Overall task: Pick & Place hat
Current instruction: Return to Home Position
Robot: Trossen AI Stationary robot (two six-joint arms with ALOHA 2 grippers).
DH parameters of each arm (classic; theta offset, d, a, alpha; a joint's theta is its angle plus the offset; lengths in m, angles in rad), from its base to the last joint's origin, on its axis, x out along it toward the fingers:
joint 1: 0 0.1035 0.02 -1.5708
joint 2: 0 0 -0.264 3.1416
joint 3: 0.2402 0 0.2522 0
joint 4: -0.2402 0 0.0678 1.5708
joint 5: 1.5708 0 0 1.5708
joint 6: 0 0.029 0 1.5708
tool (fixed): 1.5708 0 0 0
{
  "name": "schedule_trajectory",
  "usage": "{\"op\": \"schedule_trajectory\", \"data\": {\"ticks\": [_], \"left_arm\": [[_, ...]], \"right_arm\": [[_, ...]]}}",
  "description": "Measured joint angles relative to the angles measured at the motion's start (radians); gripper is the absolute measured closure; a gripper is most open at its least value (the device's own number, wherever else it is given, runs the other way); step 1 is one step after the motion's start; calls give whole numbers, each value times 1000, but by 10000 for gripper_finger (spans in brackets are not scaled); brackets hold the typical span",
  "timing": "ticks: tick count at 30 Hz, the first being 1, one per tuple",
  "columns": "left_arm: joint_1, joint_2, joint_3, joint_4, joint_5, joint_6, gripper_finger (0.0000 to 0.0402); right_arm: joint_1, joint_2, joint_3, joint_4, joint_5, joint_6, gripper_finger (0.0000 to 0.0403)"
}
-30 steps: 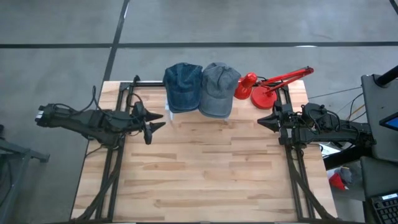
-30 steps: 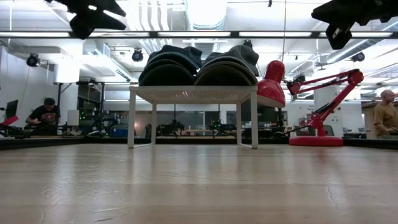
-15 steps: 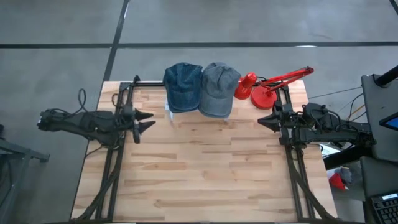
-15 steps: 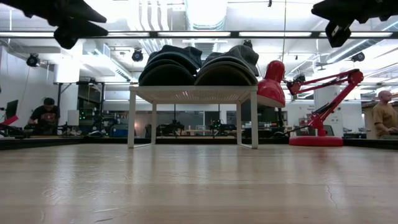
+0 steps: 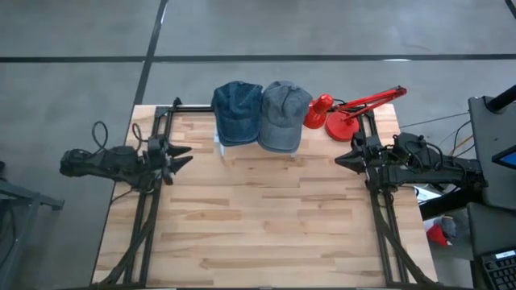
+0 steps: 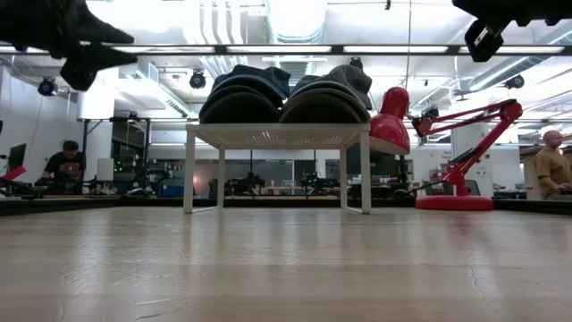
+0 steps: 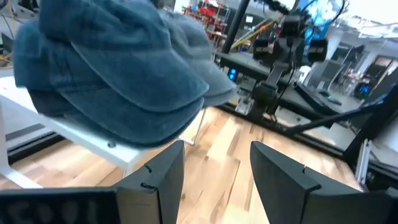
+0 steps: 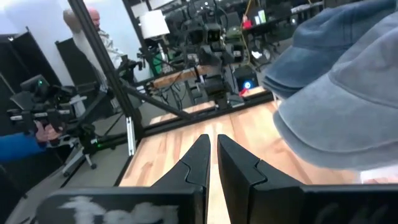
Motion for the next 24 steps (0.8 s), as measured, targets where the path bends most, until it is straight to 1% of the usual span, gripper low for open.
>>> {"op": "schedule_trajectory", "data": {"ticks": [6,8,14,17,22,24], "left_arm": [[0,-39,-59,36,0,3,220],[0,-44,-72,36,0,5,220],[0,-79,-94,42,-1,39,220],[0,-112,-101,46,-1,50,221],[0,-168,-106,26,-2,70,221],[0,-167,-106,25,-2,83,220]], "right_arm": [[0,1,-30,95,1,-29,374],[0,1,-58,146,0,-31,374],[0,-22,-169,230,-1,-10,374],[0,-64,-208,282,-1,-3,374],[0,-174,-251,277,-6,4,374],[0,-224,-269,274,-9,17,374]]}}
